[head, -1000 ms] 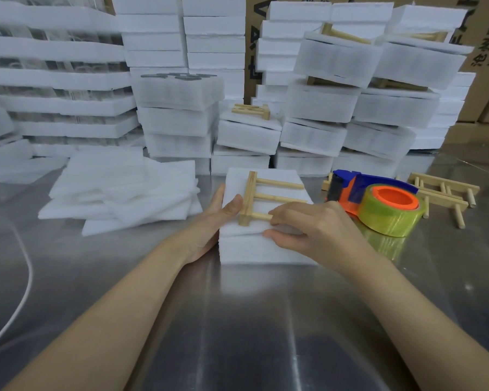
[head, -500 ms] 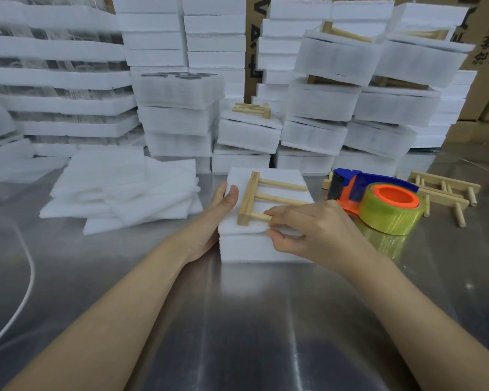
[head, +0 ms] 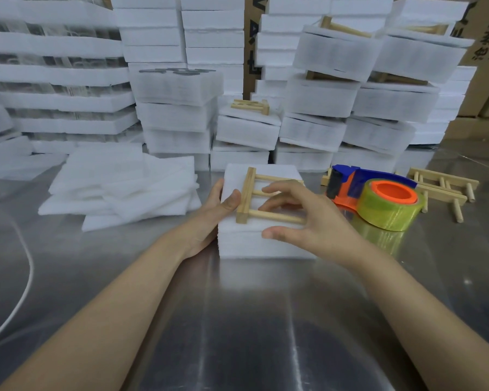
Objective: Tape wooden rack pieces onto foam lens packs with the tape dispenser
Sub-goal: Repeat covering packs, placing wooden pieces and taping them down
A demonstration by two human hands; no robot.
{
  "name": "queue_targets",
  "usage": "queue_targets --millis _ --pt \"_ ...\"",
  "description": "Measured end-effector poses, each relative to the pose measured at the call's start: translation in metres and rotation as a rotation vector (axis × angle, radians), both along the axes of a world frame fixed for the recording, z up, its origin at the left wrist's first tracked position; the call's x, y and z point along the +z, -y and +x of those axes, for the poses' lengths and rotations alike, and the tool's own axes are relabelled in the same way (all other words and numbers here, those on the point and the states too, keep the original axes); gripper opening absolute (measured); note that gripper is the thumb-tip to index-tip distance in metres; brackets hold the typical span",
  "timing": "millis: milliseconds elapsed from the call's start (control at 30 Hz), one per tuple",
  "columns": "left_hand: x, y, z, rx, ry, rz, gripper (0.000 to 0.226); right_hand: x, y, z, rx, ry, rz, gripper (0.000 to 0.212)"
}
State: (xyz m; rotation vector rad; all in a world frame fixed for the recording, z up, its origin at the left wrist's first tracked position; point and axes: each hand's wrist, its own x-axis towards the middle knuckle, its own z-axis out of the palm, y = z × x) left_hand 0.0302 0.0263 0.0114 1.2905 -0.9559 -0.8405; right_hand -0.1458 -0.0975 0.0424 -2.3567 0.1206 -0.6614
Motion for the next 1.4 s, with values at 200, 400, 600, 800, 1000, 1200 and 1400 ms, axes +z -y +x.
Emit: queue_targets --millis 200,400,600,800,1000,1200,1400 --pt "-0.001 0.000 0.003 -0.009 -0.015 -0.005 0.108 0.003 0.002 0.004 0.034 -0.025 0.096 0.018" --pt "0.000 0.001 0.005 -0.025 -0.015 -0.025 0.119 0.002 0.006 0.007 -0.022 0.032 0.221 0.017" --pt "-0.003 0.003 0.008 -0.030 -0.026 -0.024 0.110 -0.005 0.000 0.014 -0.172 0.117 0.148 0.014" --pt "-0.010 0.007 0.015 0.004 -0.081 0.060 0.108 -0.007 -0.004 0.015 -0.229 0.148 0.083 0.013" --pt "-0.010 0.008 0.015 0.010 -0.109 0.045 0.076 -0.006 -0.006 0.015 -0.224 0.140 0.090 0.013" --pt "-0.008 0.009 0.013 0.012 -0.159 0.051 0.070 0.015 0.032 -0.013 -0.605 0.441 0.176 0.021" --pt "-0.004 0.008 0.008 0.023 -0.178 0.014 0.058 0.001 0.105 -0.056 -1.288 0.010 0.142 0.040"
